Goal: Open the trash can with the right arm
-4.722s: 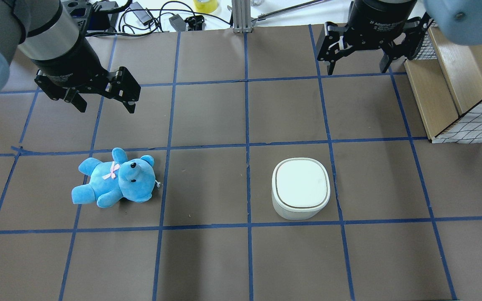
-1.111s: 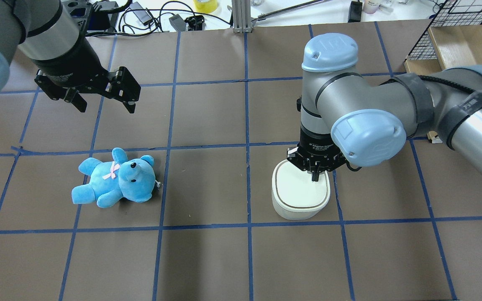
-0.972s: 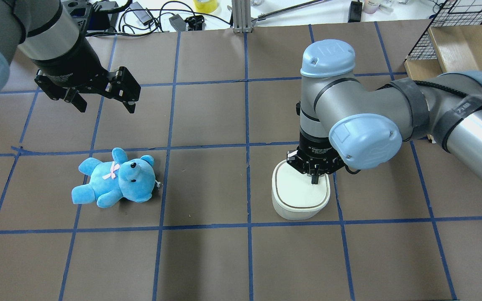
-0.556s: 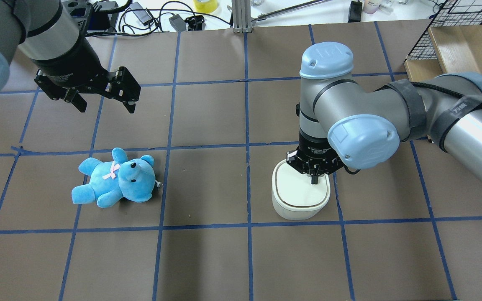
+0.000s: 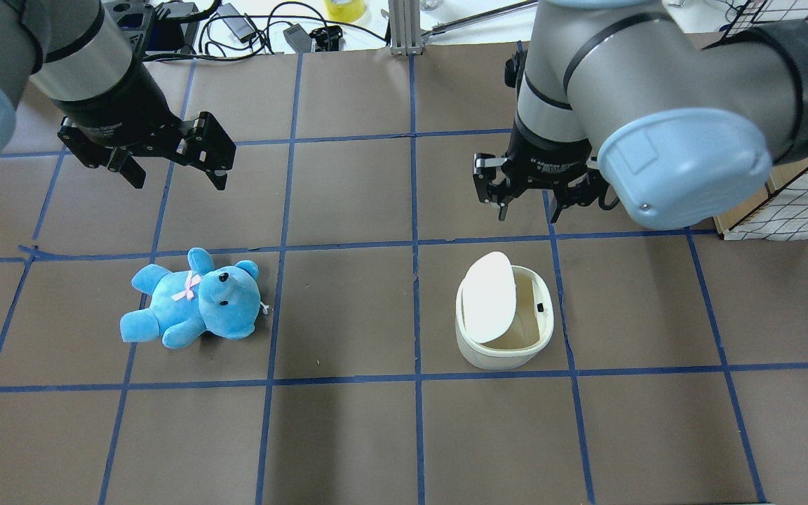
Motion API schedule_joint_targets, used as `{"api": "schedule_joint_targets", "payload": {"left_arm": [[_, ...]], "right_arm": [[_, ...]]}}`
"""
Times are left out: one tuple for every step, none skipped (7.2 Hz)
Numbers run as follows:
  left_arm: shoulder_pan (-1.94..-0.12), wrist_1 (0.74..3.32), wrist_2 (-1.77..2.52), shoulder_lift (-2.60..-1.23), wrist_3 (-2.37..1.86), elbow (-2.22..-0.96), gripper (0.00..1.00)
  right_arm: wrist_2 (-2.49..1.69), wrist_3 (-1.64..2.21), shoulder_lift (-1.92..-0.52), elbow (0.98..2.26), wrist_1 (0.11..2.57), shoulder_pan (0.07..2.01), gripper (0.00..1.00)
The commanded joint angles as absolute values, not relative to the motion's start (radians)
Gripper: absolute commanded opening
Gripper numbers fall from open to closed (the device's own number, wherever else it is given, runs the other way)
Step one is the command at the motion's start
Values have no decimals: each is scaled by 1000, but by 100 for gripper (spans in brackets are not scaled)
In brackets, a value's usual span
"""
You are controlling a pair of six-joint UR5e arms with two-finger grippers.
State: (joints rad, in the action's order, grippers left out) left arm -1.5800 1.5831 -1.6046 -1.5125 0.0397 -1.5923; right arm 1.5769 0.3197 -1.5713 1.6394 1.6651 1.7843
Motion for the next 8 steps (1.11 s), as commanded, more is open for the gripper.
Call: {"api": "schedule_joint_targets", "payload": {"left_arm": [[-1580,1583,-1605,-1513,40,-1592,100],[-1580,1582,-1605,-1513,40,-1592,100],[-1580,1583,-1605,-1513,40,-1592,100],[-1580,1583,-1605,-1513,40,-1592,100],[-1580,1583,-1605,-1513,40,-1592,100],[-1580,1583,-1605,-1513,40,-1592,100],[-1580,1583,-1605,-1513,40,-1592,100],[-1580,1583,-1605,-1513,38,-1592,100]], "right_arm": [[1574,321,-1577,1576,1666,1784,100],[1574,319,-1574,1574,1670,1783,100],[1574,319,-1575,1572,1671,1781,100],[1575,318,-1574,1568,1672,1775,100],[1586,278,-1568,1545,1666,1766,100],[1586,221,-1565,1525,1651,1758,100],[1586,201,-1565,1523,1634,1740,100],[1586,174,-1565,1522,1631,1724,100]]}}
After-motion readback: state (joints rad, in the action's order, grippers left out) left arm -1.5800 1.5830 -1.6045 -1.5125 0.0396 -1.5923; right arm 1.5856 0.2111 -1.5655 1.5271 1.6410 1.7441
